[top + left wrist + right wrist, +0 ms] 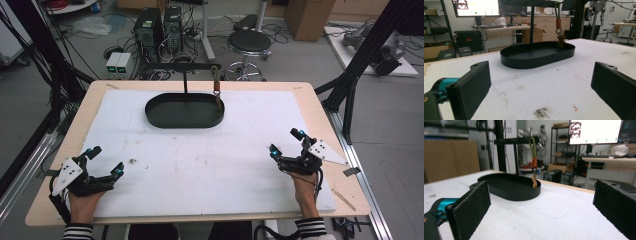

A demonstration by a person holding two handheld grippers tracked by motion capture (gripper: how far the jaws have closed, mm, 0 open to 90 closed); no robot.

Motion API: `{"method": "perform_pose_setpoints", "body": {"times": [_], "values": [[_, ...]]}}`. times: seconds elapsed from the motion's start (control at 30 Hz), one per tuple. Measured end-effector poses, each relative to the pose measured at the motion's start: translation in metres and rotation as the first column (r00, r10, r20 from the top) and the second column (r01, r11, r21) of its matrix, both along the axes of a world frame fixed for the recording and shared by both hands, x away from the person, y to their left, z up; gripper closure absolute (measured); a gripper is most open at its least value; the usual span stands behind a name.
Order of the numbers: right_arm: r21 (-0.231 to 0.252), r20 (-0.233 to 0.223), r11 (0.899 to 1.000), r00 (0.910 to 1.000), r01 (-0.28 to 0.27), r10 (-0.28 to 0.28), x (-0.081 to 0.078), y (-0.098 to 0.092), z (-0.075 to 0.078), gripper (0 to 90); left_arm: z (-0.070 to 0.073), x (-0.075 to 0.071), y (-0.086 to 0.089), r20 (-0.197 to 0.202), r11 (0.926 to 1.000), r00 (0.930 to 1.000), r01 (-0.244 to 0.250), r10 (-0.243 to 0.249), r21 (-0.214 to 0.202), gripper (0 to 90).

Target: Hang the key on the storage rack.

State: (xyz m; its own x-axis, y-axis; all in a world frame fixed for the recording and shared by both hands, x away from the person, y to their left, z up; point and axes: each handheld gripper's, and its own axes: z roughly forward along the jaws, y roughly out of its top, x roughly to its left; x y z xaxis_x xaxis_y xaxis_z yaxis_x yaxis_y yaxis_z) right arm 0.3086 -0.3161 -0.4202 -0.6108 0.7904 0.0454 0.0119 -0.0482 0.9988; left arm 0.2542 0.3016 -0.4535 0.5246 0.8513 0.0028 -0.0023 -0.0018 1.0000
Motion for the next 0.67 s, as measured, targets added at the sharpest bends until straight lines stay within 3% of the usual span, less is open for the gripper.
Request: {"method": "perform_pose_setpoints", "body": {"times": [0.17, 0.33, 0.37, 0.53, 0.67], "values": [[0.004, -0.012, 1.0, 0.9999, 0.007, -0.007, -0.002, -0.002, -0.014, 0.3, 0.0, 0.0, 0.0, 0.002, 1.0, 1.0, 0.001, -0.001, 0.002, 3.3], [-0.048, -0.029, 0.999, 0.9993, 0.022, -0.023, -0.003, 0.002, -0.026, 0.3, 0.0, 0.0, 0.0, 0.002, 1.0, 1.0, 0.002, -0.002, 0.003, 3.3], [-0.044, -0.049, 0.999, 0.9987, 0.016, -0.018, -0.002, 0.003, -0.03, 0.3, 0.0, 0.0, 0.0, 0.002, 1.0, 1.0, 0.002, -0.002, 0.003, 3.2], [-0.079, -0.028, 0.996, 0.9988, 0.037, -0.039, -0.005, 0.007, -0.032, 0.3, 0.0, 0.0, -0.001, 0.001, 1.0, 1.0, 0.001, -0.001, 0.003, 3.3], [-0.065, -0.028, 0.997, 0.9987, 0.041, -0.043, -0.005, 0.005, -0.032, 0.3, 0.0, 0.0, 0.0, 0.002, 1.0, 1.0, 0.002, -0.002, 0.002, 3.3]]}}
